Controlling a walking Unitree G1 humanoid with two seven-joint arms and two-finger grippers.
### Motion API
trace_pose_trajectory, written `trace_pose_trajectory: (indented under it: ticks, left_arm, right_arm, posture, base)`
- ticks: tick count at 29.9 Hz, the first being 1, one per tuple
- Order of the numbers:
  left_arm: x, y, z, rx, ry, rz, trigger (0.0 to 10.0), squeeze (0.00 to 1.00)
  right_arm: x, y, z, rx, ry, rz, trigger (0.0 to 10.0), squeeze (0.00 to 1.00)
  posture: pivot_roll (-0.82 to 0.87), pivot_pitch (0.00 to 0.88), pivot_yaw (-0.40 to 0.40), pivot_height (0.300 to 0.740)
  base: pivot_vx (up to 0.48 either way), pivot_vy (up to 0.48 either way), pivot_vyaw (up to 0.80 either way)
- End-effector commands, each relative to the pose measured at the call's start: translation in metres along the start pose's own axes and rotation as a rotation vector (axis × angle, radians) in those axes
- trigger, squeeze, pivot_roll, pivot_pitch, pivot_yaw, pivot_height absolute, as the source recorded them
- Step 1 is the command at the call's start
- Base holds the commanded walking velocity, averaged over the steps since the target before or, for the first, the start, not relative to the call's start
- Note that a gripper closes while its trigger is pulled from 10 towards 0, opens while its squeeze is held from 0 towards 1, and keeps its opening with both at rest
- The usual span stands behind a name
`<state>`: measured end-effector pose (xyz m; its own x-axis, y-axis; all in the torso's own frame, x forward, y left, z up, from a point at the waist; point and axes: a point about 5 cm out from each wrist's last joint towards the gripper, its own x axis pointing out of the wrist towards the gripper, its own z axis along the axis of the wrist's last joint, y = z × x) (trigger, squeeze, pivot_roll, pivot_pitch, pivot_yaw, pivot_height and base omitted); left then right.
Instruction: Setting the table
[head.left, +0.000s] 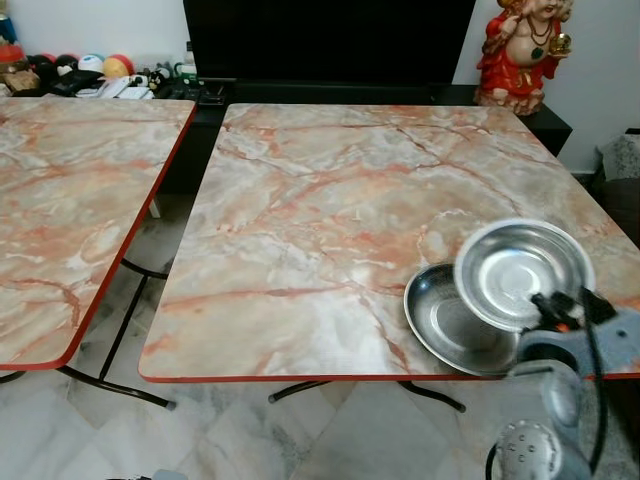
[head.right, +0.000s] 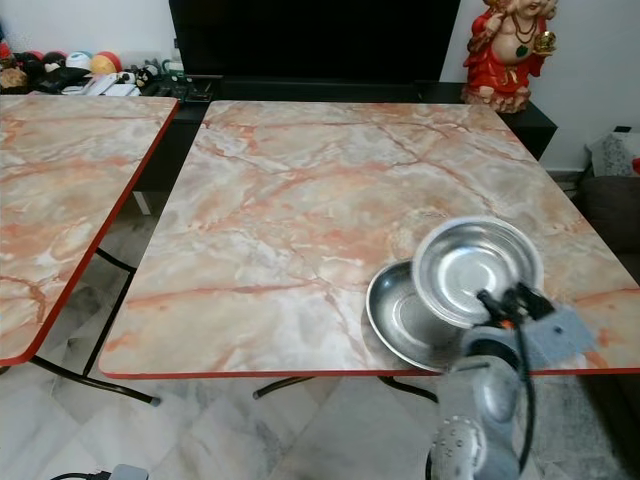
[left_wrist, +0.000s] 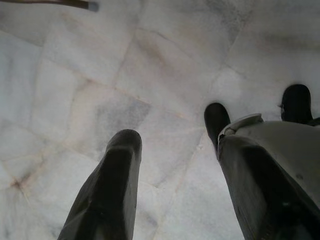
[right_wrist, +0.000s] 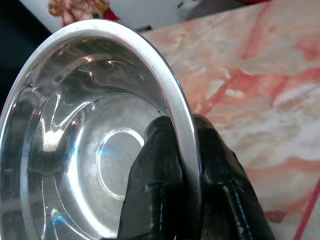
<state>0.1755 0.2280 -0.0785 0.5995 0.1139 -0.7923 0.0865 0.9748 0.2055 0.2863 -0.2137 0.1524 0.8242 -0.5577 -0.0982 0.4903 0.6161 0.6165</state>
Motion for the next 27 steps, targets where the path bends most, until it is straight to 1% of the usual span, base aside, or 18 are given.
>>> trace_pose_trajectory:
  ticks: [1, 2, 4, 6, 8, 11, 12, 14, 15, 16, 18, 20, 23, 27]
  left_arm:
    - [-0.001, 0.002, -0.007, 0.006, 0.034, 0.007, 10.0, 0.00]
    - [-0.001, 0.002, -0.007, 0.006, 0.033, 0.008, 10.0, 0.00]
    - [-0.001, 0.002, -0.007, 0.006, 0.033, 0.009, 10.0, 0.00]
    - [-0.001, 0.002, -0.007, 0.007, 0.033, 0.009, 10.0, 0.00]
    - [-0.001, 0.002, -0.007, 0.007, 0.033, 0.009, 10.0, 0.00]
    - [-0.001, 0.001, -0.008, 0.006, 0.035, 0.009, 10.0, 0.00]
    - [-0.002, 0.001, -0.008, 0.006, 0.035, 0.009, 10.0, 0.00]
    - [-0.002, 0.002, -0.008, 0.006, 0.036, 0.010, 10.0, 0.00]
    - [-0.002, 0.002, -0.009, 0.006, 0.037, 0.011, 10.0, 0.00]
    - [-0.002, 0.002, -0.009, 0.006, 0.038, 0.012, 10.0, 0.00]
    - [-0.002, 0.002, -0.009, 0.007, 0.037, 0.012, 10.0, 0.00]
    - [-0.002, 0.002, -0.009, 0.005, 0.036, 0.013, 10.0, 0.00]
    - [-0.002, 0.002, -0.009, 0.005, 0.035, 0.012, 10.0, 0.00]
    - [-0.002, 0.001, -0.009, 0.006, 0.035, 0.010, 10.0, 0.00]
  right_arm:
    - [-0.009, 0.009, -0.002, 0.077, 0.039, -0.005, 10.0, 0.00]
    - [-0.011, 0.010, -0.003, 0.096, 0.059, -0.002, 10.0, 0.00]
    - [-0.018, 0.022, -0.003, 0.108, 0.086, 0.058, 10.0, 0.00]
    - [-0.020, 0.026, -0.004, 0.121, 0.108, 0.072, 10.0, 0.00]
    - [-0.021, 0.026, -0.004, 0.117, 0.112, 0.063, 10.0, 0.00]
    - [-0.027, 0.024, -0.011, 0.200, 0.194, -0.043, 10.0, 0.00]
    - [-0.029, 0.023, -0.014, 0.209, 0.226, -0.064, 10.0, 0.00]
    - [-0.030, 0.024, -0.015, 0.214, 0.240, -0.070, 10.0, 0.00]
    - [-0.032, 0.026, -0.015, 0.206, 0.248, -0.054, 10.0, 0.00]
    - [-0.033, 0.029, -0.016, 0.179, 0.264, -0.037, 10.0, 0.00]
    - [-0.034, 0.029, -0.016, 0.172, 0.281, -0.046, 10.0, 0.00]
    - [-0.035, 0.027, -0.021, 0.138, 0.326, -0.059, 10.0, 0.00]
    - [-0.036, 0.027, -0.023, 0.142, 0.338, -0.061, 10.0, 0.00]
    - [-0.042, 0.027, -0.032, 0.122, 0.438, -0.061, 10.0, 0.00]
  posture:
    - [-0.02, 0.127, -0.041, 0.740]
    - [-0.02, 0.129, -0.041, 0.740]
    - [-0.02, 0.130, -0.042, 0.740]
    - [-0.03, 0.140, -0.041, 0.740]
    - [-0.03, 0.140, -0.041, 0.740]
    - [-0.02, 0.143, -0.041, 0.740]
    - [-0.02, 0.143, -0.041, 0.740]
    - [-0.02, 0.143, -0.041, 0.740]
    - [-0.02, 0.146, -0.040, 0.740]
    - [-0.03, 0.147, -0.040, 0.740]
    - [-0.02, 0.147, -0.041, 0.740]
    - [-0.02, 0.148, -0.042, 0.740]
    - [-0.02, 0.148, -0.043, 0.740]
    - [-0.03, 0.151, -0.045, 0.740]
  base:
    - [0.000, 0.000, 0.00]
    - [0.000, 0.000, 0.00]
    - [0.000, 0.000, 0.00]
    - [0.000, 0.000, 0.00]
    - [0.000, 0.000, 0.00]
    - [0.000, 0.000, 0.00]
    - [0.000, 0.000, 0.00]
    - [0.000, 0.000, 0.00]
    - [0.000, 0.000, 0.00]
    - [0.000, 0.000, 0.00]
    - [0.000, 0.000, 0.00]
    - [0.000, 0.000, 0.00]
    - [0.000, 0.000, 0.00]
    - [0.000, 0.000, 0.00]
